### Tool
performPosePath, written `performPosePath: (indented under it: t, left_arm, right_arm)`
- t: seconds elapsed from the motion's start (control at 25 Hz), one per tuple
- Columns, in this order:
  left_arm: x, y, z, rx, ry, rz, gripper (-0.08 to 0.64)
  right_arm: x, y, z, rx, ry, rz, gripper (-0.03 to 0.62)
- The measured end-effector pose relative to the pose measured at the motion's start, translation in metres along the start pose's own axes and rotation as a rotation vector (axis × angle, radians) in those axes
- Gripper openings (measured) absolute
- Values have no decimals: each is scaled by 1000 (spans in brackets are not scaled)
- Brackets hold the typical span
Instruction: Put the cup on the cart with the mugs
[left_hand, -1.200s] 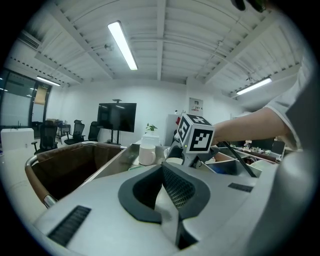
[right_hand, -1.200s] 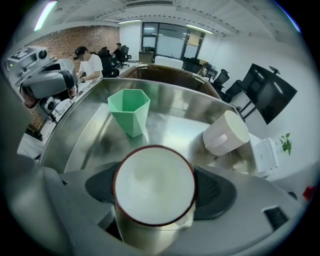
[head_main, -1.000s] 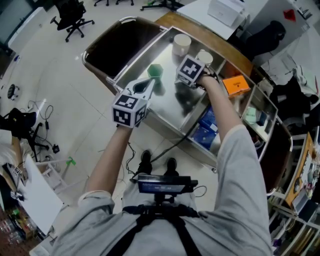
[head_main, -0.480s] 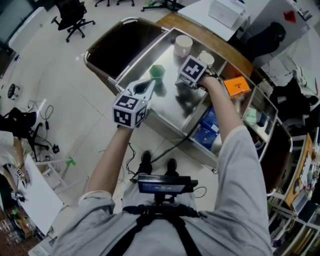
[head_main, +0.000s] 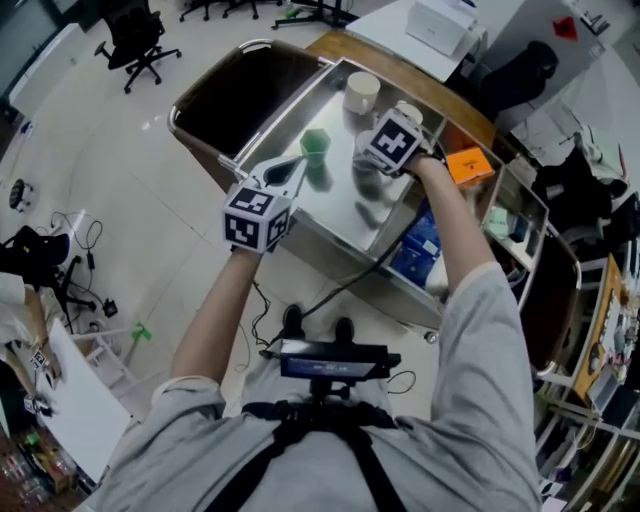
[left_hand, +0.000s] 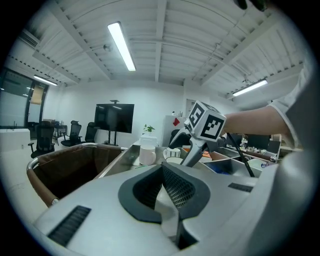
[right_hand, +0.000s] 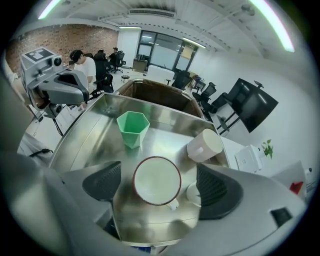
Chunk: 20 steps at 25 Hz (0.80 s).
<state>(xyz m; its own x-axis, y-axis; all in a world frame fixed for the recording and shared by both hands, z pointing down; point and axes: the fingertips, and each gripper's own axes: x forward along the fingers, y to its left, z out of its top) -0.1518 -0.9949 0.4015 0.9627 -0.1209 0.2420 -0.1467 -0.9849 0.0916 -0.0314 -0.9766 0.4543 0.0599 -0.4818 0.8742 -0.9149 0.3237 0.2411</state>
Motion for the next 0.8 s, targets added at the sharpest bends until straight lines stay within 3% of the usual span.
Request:
performPosePath:
  t: [0.32,0.44,0.68,0.72,0.8]
  left_arm:
    - [-13,-11,-5,29,9,-88,3]
    - [-19,-20,-12,44,18,-111,3]
    - [-45,-35,-28,34,25,-69,3]
    - [-52,-38,-30,32,25,-56,3]
    - [-65,-44,-33,24,19,-26,3]
  right_arm:
    - [-62,18,-2,127,-167,-140,455]
    - [-90,25,-11,170,-237,-232,367]
    - [-145,49,-27,364,-511,-350,44]
    - [-152,55,-32,395,-555,-368,10]
    - [-163,69,-44,456,-626,-379,6]
